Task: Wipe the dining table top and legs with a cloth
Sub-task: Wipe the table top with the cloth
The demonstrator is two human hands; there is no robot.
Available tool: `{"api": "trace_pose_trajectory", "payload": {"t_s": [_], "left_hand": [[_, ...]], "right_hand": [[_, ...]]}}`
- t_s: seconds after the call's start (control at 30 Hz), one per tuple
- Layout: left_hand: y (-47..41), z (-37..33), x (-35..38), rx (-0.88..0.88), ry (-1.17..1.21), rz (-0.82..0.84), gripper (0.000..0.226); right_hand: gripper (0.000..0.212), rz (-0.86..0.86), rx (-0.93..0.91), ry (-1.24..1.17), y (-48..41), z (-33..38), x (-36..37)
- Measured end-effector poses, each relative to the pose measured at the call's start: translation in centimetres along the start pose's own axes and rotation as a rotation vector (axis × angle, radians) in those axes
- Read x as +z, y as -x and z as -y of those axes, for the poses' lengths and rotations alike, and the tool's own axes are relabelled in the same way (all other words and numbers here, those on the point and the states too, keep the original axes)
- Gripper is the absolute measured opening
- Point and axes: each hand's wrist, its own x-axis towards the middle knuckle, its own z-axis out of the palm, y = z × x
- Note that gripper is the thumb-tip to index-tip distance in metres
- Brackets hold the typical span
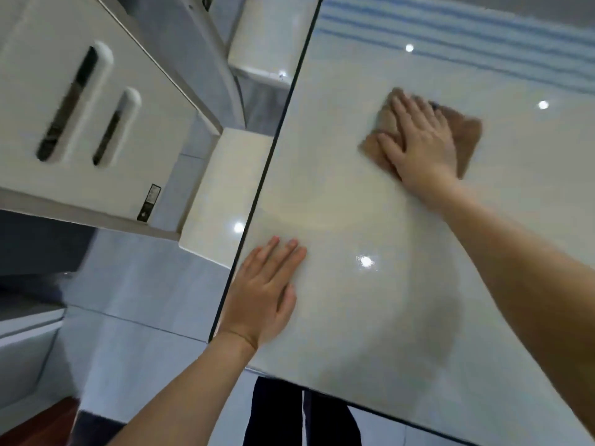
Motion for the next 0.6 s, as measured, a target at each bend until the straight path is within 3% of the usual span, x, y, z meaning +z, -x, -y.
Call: {"api": "trace_pose_trajectory", "payload": {"t_s": [0.1, 0.17, 0.3, 0.4, 0.47, 0.53, 0.6], "left_hand": [[0.1, -0.1, -0.1, 0.008, 0.009, -0.015, 0.054], [0.1, -0.3, -0.3, 0.017, 0.022, -0.018, 0.054], [-0.1, -0.2, -0.5, 0.017, 0.021, -0.009, 0.055], [-0.1, -0.2, -0.4, 0.013, 0.033, -0.002, 0.056], [-0.1, -0.2, -0.2, 0.013, 0.041, -0.012, 0.056], [0.1, -0.1, -0.1, 0.010, 0.050, -0.019, 0.056], [0.1, 0.0, -0.1, 0.017, 0.049, -0.018, 0.056]], "right_hand": [[0.067, 0.002, 0.265, -0.017, -6.5, 2.2, 0.1], [0.067, 0.023, 0.195, -0.029, -7.1, 5.9, 0.7], [0.069, 0.107, -0.377, 0.023, -0.5, 10.9, 1.5], [0.066, 0.156, -0.766, 0.034, 0.5, 6.7, 0.8], [0.065, 0.097, -0.607, 0.026, -3.9, 3.1, 0.3], [0.065, 0.016, -0.203, 0.004, -8.7, 1.5, -0.2], [0.065, -0.008, 0.060, 0.005, -12.5, 2.3, 0.1]]}}
